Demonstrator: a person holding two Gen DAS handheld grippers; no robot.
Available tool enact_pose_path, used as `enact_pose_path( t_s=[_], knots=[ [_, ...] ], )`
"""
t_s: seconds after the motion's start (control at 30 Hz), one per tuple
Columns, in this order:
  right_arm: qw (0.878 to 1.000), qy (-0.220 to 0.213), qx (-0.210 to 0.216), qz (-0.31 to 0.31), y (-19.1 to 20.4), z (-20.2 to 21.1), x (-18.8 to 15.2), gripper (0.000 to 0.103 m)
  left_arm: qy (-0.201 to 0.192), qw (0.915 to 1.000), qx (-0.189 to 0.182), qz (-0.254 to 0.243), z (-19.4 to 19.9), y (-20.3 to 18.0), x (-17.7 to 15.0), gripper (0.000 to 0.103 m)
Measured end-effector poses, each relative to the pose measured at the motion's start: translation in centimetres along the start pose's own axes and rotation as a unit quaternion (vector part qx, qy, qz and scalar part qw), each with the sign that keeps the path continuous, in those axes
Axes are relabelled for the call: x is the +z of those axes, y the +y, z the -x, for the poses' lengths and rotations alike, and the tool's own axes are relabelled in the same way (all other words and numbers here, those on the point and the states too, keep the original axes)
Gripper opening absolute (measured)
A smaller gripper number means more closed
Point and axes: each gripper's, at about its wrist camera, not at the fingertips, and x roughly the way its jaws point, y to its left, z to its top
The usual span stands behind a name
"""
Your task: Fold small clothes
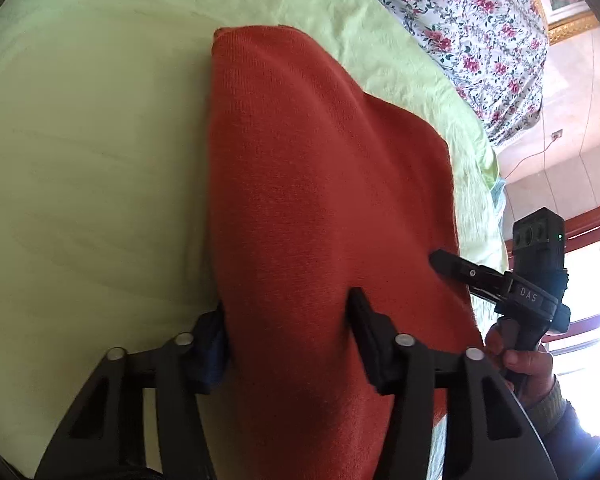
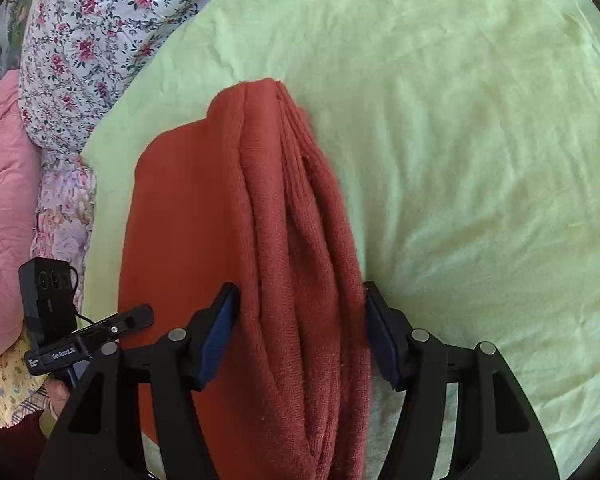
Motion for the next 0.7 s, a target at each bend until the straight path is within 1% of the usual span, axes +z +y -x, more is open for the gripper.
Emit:
enact_pose_path(
  t_s=[0.03,0.07,0.1,0.13,0.17,0.2,0.27,0.33,0.4,0.47,0.57,0.63,0.7],
  knots=[
    [1.0,0.009,0.005,0.003,0.1,-0.3,0.1,0.062,-0.003,1.0,-0.004,-0.001,-0.2,0.0,0.0,0.041],
    [1.0,0.015,0.006,0.008,0.3,-0.5,0.1,0.055,-0.005,0.9999,-0.012,-0.001,-0.2,0.0,-0.1,0.039],
    [0.999,0.026,0.011,0.014,0.6,-0.9,0.2,0.045,-0.006,0.9998,-0.018,0.002,-0.1,0.2,-0.2,0.035],
    [0.999,0.042,0.027,0.01,0.7,-1.3,0.2,0.033,-0.007,0.9996,-0.025,0.007,0.1,0.4,-0.3,0.032],
    [0.998,0.049,0.033,0.001,0.7,-1.6,0.2,0.031,-0.009,0.9993,-0.035,0.011,0.5,0.4,-0.4,0.03],
    [0.998,0.048,0.031,0.001,0.8,-1.5,0.1,0.03,-0.013,0.9989,-0.043,0.011,1.0,0.2,-0.4,0.028],
    [0.998,0.042,0.037,-0.006,1.6,-1.0,-0.1,0.027,-0.03,0.9979,-0.057,-0.002,3.1,-0.9,-0.9,0.027],
    [0.998,0.035,0.059,-0.006,3.1,-0.2,-0.6,0.025,-0.046,0.9969,-0.061,-0.018,5.8,-1.7,-1.5,0.027],
    [0.995,0.034,0.09,0.009,5.4,0.2,-1.5,0.024,-0.06,0.9963,-0.056,-0.027,8.7,-1.8,-2.3,0.027],
    [0.993,0.041,0.108,0.026,7.9,-0.1,-2.5,0.024,-0.073,0.9958,-0.048,-0.024,11.7,-0.7,-3.5,0.027],
    [0.987,0.052,0.145,0.038,11.2,-2.0,-3.5,0.024,-0.083,0.996,-0.032,-0.007,14.4,2.4,-5.3,0.027],
    [0.986,0.064,0.145,0.051,12.7,-3.6,-4.1,0.024,-0.079,0.9966,-0.017,0.016,14.6,4.9,-6.4,0.027],
    [0.985,0.082,0.142,0.059,13.8,-5.7,-4.6,0.024,-0.076,0.9966,-0.008,0.031,13.9,6.6,-7.1,0.027]
  ],
)
